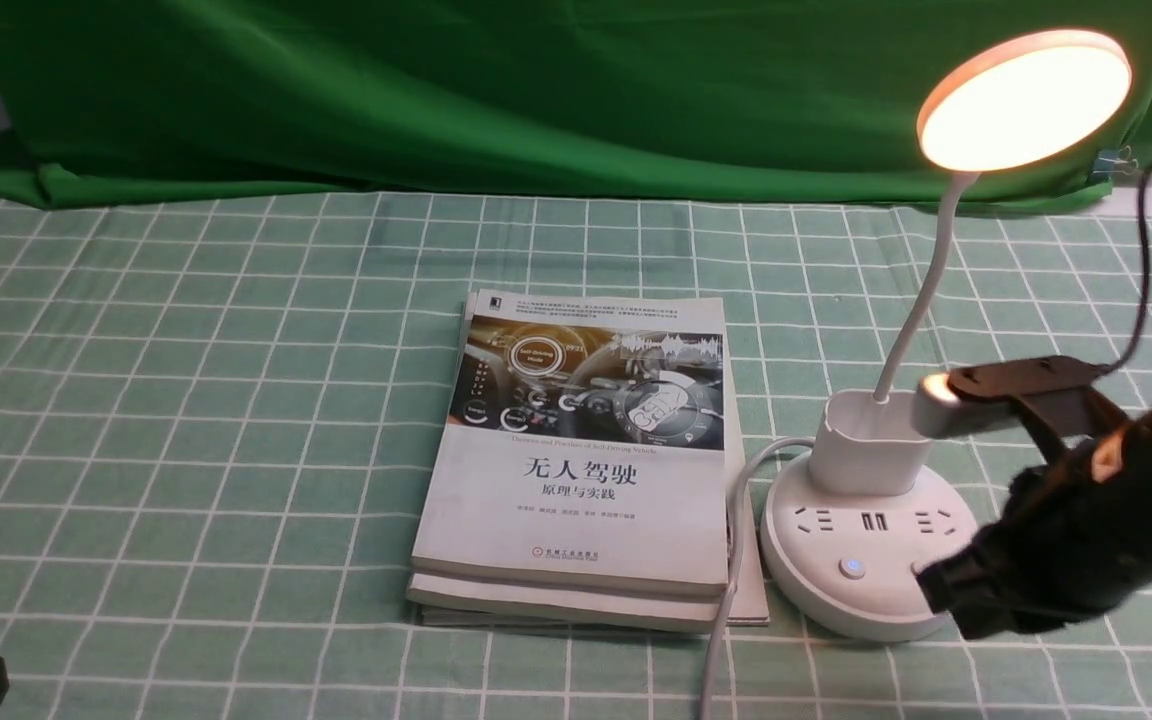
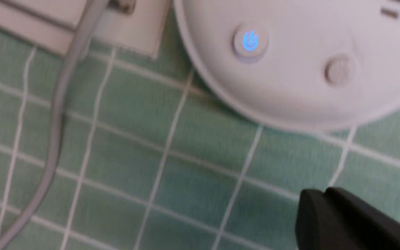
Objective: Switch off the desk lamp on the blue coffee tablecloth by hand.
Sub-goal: 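Press the power button on the lamp base to turn the lamp off with the right gripper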
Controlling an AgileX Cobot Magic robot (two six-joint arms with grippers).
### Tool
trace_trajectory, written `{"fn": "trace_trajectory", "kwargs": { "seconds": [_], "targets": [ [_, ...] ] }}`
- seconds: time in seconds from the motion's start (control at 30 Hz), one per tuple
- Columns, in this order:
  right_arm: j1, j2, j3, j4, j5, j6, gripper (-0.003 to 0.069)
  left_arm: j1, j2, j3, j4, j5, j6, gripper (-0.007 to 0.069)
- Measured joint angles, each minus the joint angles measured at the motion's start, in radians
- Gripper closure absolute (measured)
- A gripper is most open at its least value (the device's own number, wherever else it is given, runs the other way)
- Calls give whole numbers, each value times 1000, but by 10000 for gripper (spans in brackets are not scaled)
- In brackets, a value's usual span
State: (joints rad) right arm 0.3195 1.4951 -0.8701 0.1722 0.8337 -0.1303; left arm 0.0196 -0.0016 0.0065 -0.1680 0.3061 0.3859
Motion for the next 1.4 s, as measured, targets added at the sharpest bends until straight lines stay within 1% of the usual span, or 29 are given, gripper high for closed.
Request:
{"fn": "trace_trajectory", "kwargs": {
  "seconds": [0.43, 0.73, 1.17, 1.4],
  "targets": [
    [0, 64, -23, 0, -143, 20, 627, 0, 0, 0, 0, 0, 0, 624],
    [0, 66, -23, -33, -161, 47, 627, 0, 0, 0, 0, 0, 0, 624],
    [0, 150, -30, -37, -176, 54, 627, 0, 0, 0, 0, 0, 0, 624],
    [0, 153, -38, -37, -172, 54, 627, 0, 0, 0, 0, 0, 0, 624]
  ]
}}
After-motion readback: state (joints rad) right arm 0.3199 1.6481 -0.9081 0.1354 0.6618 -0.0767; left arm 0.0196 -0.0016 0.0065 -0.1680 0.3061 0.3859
